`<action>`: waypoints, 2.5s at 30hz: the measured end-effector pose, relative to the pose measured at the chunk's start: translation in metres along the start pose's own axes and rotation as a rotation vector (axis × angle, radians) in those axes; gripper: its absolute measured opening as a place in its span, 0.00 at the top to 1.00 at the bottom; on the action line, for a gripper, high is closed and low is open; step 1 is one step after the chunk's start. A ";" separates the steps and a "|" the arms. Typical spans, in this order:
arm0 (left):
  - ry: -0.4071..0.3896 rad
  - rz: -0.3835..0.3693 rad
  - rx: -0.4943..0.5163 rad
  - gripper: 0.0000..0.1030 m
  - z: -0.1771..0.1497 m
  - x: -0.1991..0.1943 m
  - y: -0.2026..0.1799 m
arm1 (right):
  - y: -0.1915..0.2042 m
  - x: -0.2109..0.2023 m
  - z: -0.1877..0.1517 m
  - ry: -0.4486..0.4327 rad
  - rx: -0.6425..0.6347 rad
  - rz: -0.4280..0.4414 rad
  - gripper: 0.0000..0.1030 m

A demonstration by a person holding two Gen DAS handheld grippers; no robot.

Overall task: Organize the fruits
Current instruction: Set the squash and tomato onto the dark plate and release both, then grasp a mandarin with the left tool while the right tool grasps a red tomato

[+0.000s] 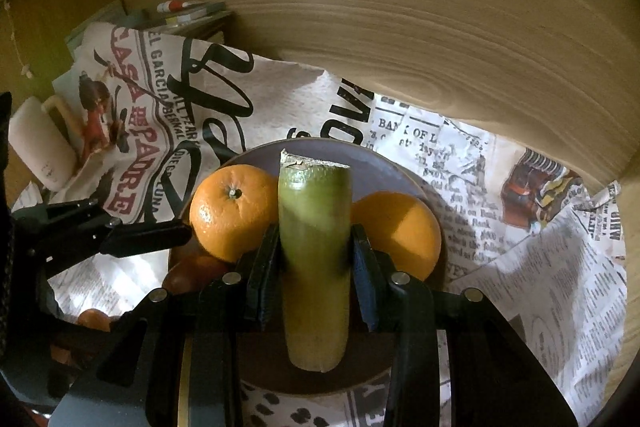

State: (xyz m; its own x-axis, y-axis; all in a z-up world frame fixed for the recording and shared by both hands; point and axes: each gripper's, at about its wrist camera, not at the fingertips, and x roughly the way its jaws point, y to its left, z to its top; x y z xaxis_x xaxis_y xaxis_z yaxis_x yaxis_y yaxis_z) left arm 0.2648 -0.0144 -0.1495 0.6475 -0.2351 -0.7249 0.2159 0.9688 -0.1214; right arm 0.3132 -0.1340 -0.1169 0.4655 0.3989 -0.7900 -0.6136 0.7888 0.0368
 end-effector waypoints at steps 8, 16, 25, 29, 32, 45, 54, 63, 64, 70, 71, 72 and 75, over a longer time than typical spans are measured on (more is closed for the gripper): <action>-0.041 0.009 -0.004 0.55 0.002 -0.023 -0.002 | 0.004 -0.006 0.004 -0.007 0.009 0.012 0.69; -0.100 0.022 -0.022 0.54 0.000 -0.059 -0.002 | 0.015 -0.042 -0.003 -0.079 -0.013 -0.018 0.65; -0.137 0.060 -0.023 0.33 -0.026 -0.097 -0.004 | 0.029 -0.098 -0.033 -0.182 -0.012 -0.038 0.45; -0.126 0.062 -0.030 0.22 -0.045 -0.105 -0.007 | 0.034 -0.111 -0.055 -0.192 -0.005 -0.040 0.39; -0.113 0.064 -0.037 0.15 -0.061 -0.109 -0.007 | 0.036 -0.113 -0.072 -0.197 0.016 -0.045 0.31; 0.002 0.100 -0.071 0.13 -0.115 -0.091 0.011 | 0.026 -0.095 -0.145 -0.092 0.156 -0.045 0.30; 0.054 0.097 -0.099 0.29 -0.118 -0.064 0.023 | 0.014 -0.080 -0.161 -0.013 0.197 -0.055 0.43; 0.041 0.093 -0.088 0.57 -0.115 -0.059 0.023 | 0.017 -0.080 -0.157 -0.003 0.167 -0.043 0.58; 0.038 0.092 -0.088 0.63 -0.115 -0.060 0.023 | 0.016 -0.081 -0.156 -0.005 0.173 -0.035 0.58; 0.032 0.095 -0.097 0.63 -0.115 -0.061 0.026 | 0.011 -0.089 -0.148 -0.038 0.193 -0.032 0.58; 0.029 0.095 -0.100 0.63 -0.115 -0.063 0.028 | 0.011 -0.091 -0.145 -0.045 0.194 -0.029 0.58; 0.025 0.094 -0.103 0.63 -0.114 -0.064 0.029 | 0.010 -0.092 -0.143 -0.053 0.193 -0.029 0.58; 0.009 0.085 -0.111 0.63 -0.108 -0.068 0.031 | 0.009 -0.096 -0.134 -0.074 0.185 -0.043 0.58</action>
State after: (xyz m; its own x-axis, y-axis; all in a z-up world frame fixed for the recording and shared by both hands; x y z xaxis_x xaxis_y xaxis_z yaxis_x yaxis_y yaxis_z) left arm 0.1484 0.0397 -0.1767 0.6536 -0.1516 -0.7415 0.0783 0.9880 -0.1330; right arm 0.1779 -0.2279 -0.1229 0.5383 0.3913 -0.7464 -0.4677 0.8755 0.1216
